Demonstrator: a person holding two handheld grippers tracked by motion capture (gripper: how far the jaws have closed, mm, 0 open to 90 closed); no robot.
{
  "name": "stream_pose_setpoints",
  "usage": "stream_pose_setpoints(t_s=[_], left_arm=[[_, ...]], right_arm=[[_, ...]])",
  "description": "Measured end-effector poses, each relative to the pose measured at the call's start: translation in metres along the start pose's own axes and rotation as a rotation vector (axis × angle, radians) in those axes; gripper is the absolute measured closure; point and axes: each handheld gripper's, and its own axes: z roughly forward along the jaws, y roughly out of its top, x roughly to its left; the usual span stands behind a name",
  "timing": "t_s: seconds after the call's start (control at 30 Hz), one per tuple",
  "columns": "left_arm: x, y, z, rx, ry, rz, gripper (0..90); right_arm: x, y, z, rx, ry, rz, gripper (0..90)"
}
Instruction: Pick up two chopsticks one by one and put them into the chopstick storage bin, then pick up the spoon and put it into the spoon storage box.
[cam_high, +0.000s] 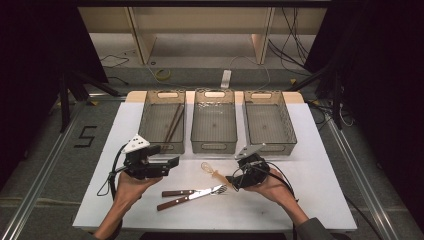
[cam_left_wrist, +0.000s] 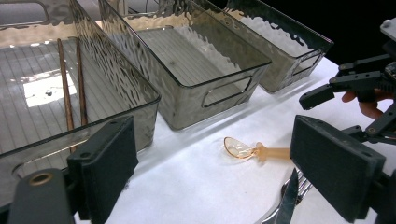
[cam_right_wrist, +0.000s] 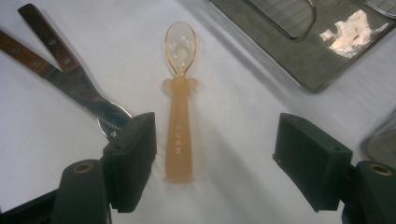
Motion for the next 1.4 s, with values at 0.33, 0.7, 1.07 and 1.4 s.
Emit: stream_pose_setpoints(t_s=[0.33,0.7,1.07,1.4], left_arm=[[-0.008,-0.008,-0.004,0.026,-0.002,0.064,13.5],[-0.008,-0.012,-0.012,0.006,-0.004,0.037,13.5],[-0.014,-0.015,-0.015,0.019,-0.015,0.07,13.5],[-0.014,-0.015,-0.015,0.02,-0.014,0.076,13.5]], right_arm=[[0.003,0.005,0.006,0.033,-0.002,-0.023,30.7],[0.005,0.009,0.017,0.076,0.026,-0.035,33.2],[0.01,0.013,0.026,0.123,0.035,-0.044,40.6],[0.01,0.014,0.033,0.162,0.03,-0.056,51.7]])
